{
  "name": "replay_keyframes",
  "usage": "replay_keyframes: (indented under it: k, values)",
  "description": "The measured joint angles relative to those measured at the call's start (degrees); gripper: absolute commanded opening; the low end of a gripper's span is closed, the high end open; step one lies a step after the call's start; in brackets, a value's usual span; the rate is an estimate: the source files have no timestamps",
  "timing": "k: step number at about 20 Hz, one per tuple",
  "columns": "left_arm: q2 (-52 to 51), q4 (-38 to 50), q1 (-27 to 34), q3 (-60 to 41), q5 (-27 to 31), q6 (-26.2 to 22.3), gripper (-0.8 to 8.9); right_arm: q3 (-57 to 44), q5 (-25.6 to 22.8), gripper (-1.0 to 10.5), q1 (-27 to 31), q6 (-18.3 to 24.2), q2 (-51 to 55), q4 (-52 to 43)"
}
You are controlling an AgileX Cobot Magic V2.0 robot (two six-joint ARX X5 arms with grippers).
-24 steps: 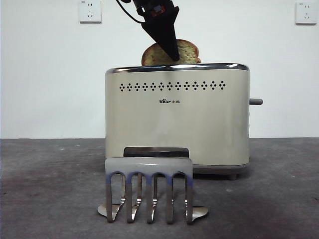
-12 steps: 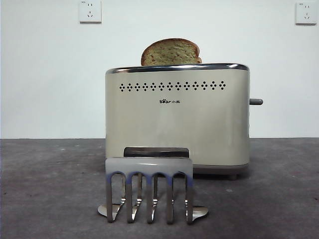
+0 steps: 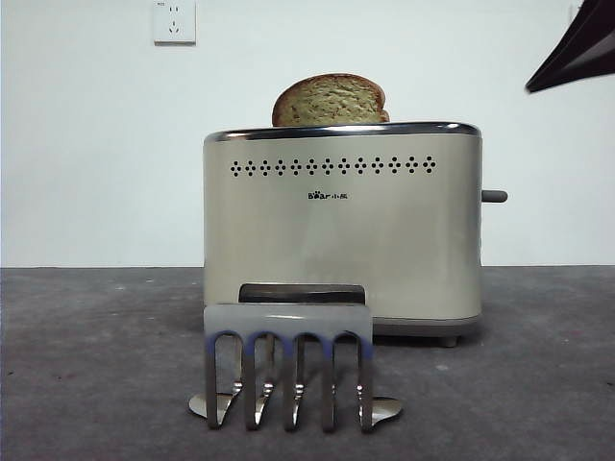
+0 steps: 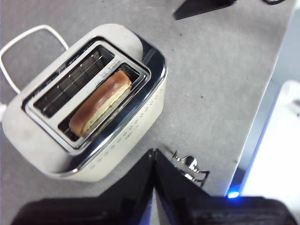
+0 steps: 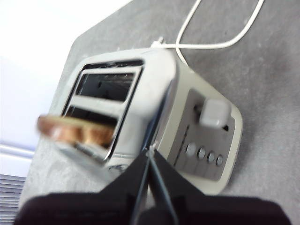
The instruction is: Pick up a slice of bread from the rack,put the bread on the toaster,press the button
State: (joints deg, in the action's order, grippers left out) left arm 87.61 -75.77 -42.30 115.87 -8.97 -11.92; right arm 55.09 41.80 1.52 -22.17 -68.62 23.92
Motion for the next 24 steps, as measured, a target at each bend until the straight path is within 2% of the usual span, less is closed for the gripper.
replay_keyframes:
  k: [6, 11, 15, 24]
  values:
    - [-0.87, 0.00, 0.02, -0.42, 0.94, 5.68, -0.08, 7.37, 1.86, -0.1, 0.00, -0.59, -14.12, 0.00]
    - [-7.32, -0.07, 0.02, -6.54, 4.15, 8.98, -0.08, 9.03, 3.63, -0.1, 0.00, -0.57, -20.83, -0.37]
    - [-8.76, -0.11, 0.20, -9.86, 4.33, 9.64, -0.08, 9.05, 3.63, -0.1, 0.00, -0.55, -22.73, -0.37]
    - [-9.18, -0.09, 0.35, -10.05, 4.35, 9.64, -0.08, 9.42, 3.50, -0.1, 0.00, 0.37, -25.14, 0.11]
